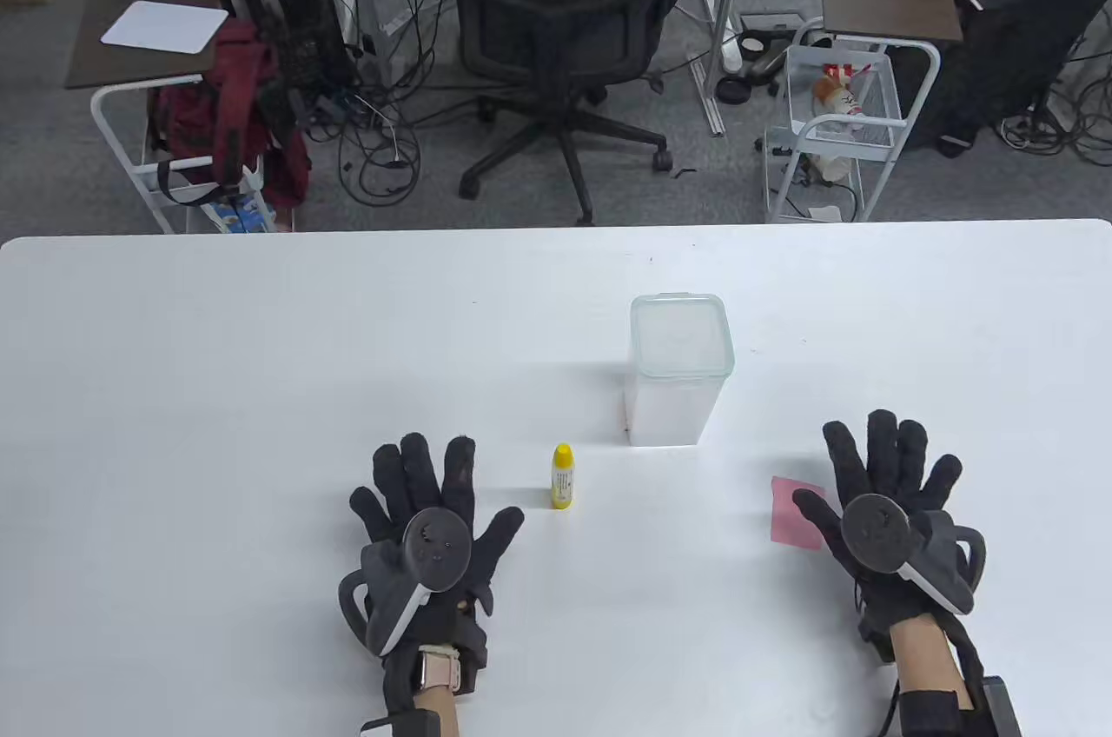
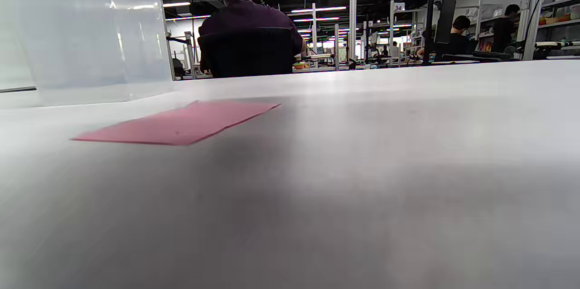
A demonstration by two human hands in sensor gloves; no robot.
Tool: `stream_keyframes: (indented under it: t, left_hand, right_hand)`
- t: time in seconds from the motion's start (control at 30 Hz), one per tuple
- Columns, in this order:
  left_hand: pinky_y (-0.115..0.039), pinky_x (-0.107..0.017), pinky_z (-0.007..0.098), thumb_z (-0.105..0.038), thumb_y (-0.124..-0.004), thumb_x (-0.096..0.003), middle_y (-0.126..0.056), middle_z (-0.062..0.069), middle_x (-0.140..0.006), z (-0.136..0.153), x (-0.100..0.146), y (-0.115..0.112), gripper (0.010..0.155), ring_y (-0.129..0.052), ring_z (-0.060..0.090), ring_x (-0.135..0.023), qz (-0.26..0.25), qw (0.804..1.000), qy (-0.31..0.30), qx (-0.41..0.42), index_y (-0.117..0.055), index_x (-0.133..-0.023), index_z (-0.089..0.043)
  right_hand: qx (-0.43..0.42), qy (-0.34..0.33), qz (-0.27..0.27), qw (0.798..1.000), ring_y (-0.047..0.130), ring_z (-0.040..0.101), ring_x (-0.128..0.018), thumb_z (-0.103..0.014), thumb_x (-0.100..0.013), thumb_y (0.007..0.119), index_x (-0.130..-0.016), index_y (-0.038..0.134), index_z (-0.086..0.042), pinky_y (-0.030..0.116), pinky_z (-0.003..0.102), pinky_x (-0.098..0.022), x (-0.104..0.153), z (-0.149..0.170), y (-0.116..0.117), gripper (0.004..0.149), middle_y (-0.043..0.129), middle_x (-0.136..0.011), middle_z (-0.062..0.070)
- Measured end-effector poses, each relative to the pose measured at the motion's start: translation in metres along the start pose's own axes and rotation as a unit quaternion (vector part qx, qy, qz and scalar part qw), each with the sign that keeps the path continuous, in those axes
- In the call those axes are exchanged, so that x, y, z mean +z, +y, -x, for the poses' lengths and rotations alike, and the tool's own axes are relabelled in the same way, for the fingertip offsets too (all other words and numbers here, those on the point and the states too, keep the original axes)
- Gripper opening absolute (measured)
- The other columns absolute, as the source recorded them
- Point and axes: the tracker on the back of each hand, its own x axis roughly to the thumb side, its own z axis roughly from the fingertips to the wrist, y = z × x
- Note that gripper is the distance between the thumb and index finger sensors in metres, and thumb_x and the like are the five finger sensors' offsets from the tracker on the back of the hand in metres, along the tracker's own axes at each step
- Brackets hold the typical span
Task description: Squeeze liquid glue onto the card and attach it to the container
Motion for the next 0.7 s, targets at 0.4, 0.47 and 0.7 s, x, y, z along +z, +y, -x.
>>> stream_keyframes:
  t: [0.4,0.47,0.7]
  left_hand:
    - [0.004,-0.079,0.052,-0.082,-0.050,-0.0392,0.008,-0.009,-0.123,0.000,0.002,-0.001,0.089,0.016,0.019,-0.113,0.004,1.000,-0.003,-0.001,-0.006,-0.111,-0.053]
    - [0.004,-0.079,0.052,-0.082,-0.051,-0.0392,0.008,-0.009,-0.123,0.001,0.002,-0.003,0.089,0.016,0.019,-0.113,0.007,1.000,0.000,0.002,-0.006,-0.111,-0.053]
    - [0.001,-0.079,0.052,-0.082,-0.051,-0.0395,0.007,-0.009,-0.123,0.004,0.005,-0.007,0.089,0.015,0.019,-0.113,0.016,1.000,0.006,0.010,-0.007,-0.111,-0.053]
  right_hand:
    - [-0.018,0.001,0.004,1.000,0.005,0.055,-0.114,-0.066,-0.060,0.045,-0.120,0.012,-0.025,0.003,0.076,-0.071,0.004,0.001,-0.002,0.079,0.000,-0.123,0.023]
    - [-0.025,-0.003,0.005,1.000,0.007,0.055,-0.114,-0.066,-0.060,0.045,-0.120,0.014,-0.024,0.005,0.077,-0.071,0.004,0.000,-0.001,0.079,0.002,-0.124,0.024]
    - [-0.068,-0.035,0.062,0.995,0.026,0.061,-0.112,-0.067,-0.060,0.048,-0.121,0.021,-0.019,0.020,0.080,-0.072,0.010,-0.015,-0.019,0.082,0.015,-0.124,0.030]
